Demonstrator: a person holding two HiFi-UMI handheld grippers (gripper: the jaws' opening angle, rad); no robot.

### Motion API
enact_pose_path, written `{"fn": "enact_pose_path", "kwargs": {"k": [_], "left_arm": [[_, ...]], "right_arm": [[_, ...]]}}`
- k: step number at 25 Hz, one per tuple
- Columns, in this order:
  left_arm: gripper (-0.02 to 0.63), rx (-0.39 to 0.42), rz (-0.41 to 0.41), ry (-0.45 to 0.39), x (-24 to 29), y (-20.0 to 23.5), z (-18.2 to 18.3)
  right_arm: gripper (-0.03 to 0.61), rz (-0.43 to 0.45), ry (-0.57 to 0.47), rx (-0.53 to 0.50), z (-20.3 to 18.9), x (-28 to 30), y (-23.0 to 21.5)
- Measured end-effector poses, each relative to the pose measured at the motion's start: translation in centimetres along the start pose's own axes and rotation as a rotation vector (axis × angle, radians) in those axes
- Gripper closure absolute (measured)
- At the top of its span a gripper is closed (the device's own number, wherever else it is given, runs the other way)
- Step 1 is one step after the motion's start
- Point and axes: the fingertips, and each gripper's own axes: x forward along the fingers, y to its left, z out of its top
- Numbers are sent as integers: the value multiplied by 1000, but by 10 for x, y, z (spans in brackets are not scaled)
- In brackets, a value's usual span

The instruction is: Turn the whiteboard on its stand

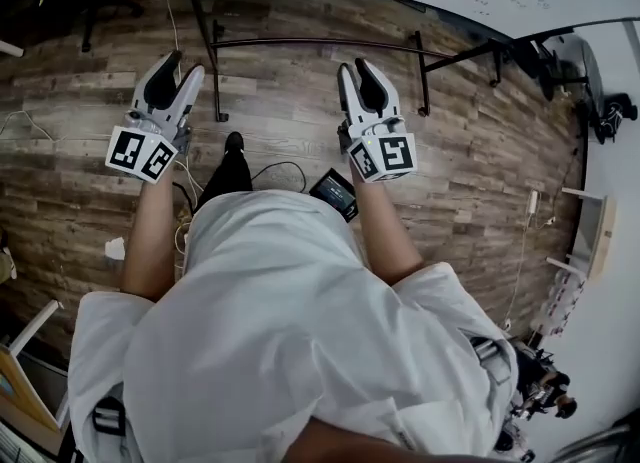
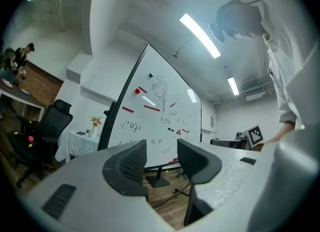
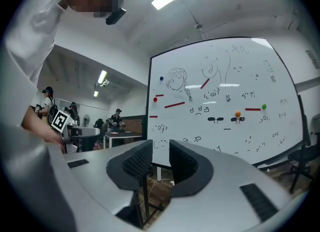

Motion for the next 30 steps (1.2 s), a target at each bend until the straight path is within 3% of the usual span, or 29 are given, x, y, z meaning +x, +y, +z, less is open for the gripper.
{"fn": "enact_pose_path", "kwargs": {"k": [7, 12, 16, 21, 25, 30], "left_arm": [[417, 10, 73, 70, -71, -86, -30], [417, 4, 33, 42, -93, -128, -14], [417, 76, 0, 56, -100, -162, -26], [417, 129, 63, 63, -98, -159, -27], [417, 169, 48, 101, -102, -143, -37], [419, 79, 20, 101, -121, -133, -39]], "right_arm": [[479, 6, 63, 34, -27, -104, 26], [479, -43, 52, 21, -27, -147, 18], [479, -106, 55, 33, -37, -184, 16], [479, -155, 75, 26, -38, -203, 20], [480, -191, 129, 23, -53, -196, 29], [479, -168, 130, -8, -38, -195, 65]]}}
